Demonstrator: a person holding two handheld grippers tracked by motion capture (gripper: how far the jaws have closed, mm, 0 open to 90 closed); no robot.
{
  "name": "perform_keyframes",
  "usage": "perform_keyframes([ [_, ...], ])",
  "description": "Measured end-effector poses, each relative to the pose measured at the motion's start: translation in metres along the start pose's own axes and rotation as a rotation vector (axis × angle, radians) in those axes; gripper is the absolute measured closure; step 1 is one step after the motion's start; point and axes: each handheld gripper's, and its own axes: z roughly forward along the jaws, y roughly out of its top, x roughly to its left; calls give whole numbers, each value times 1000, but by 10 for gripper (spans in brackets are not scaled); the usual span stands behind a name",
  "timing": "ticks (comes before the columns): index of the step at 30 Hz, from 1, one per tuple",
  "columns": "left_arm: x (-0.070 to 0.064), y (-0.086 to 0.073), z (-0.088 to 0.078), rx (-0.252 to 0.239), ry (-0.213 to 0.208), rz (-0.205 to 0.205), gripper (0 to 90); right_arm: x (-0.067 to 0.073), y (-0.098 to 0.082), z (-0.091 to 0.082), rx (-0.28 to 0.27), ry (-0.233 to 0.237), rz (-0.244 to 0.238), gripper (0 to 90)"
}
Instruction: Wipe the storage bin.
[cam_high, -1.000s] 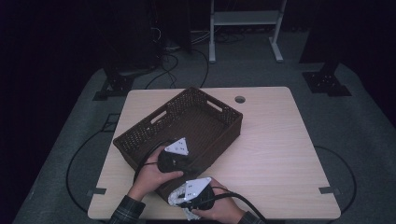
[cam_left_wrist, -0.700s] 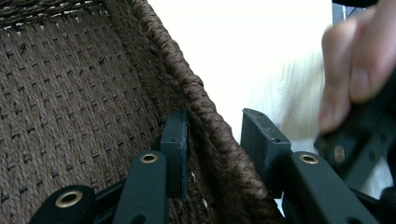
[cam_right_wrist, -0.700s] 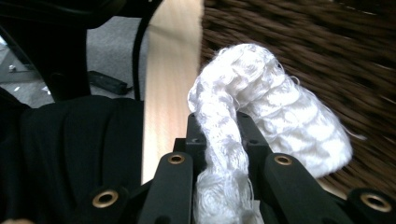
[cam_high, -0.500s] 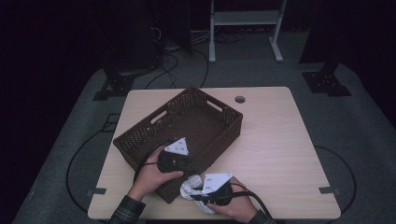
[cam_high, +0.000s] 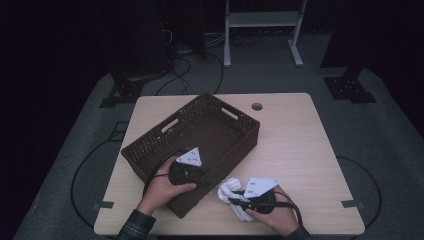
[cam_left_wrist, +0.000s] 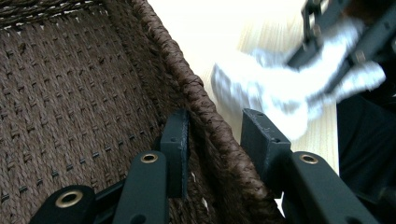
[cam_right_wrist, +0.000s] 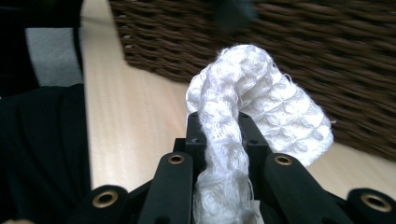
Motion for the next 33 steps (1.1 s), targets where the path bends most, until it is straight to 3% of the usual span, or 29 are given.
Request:
perform_keyframes([
  [8,0,0,0,-2,0,0,622,-31,-13,-32,-12,-127,66,778],
  [26,0,0,0,-3,-1,-2,621,-106,-37,-88,17,-416,208,777],
  [33,0,0,0,-2,1,-1,616,-119,-45,-87,30,-445,234,777],
])
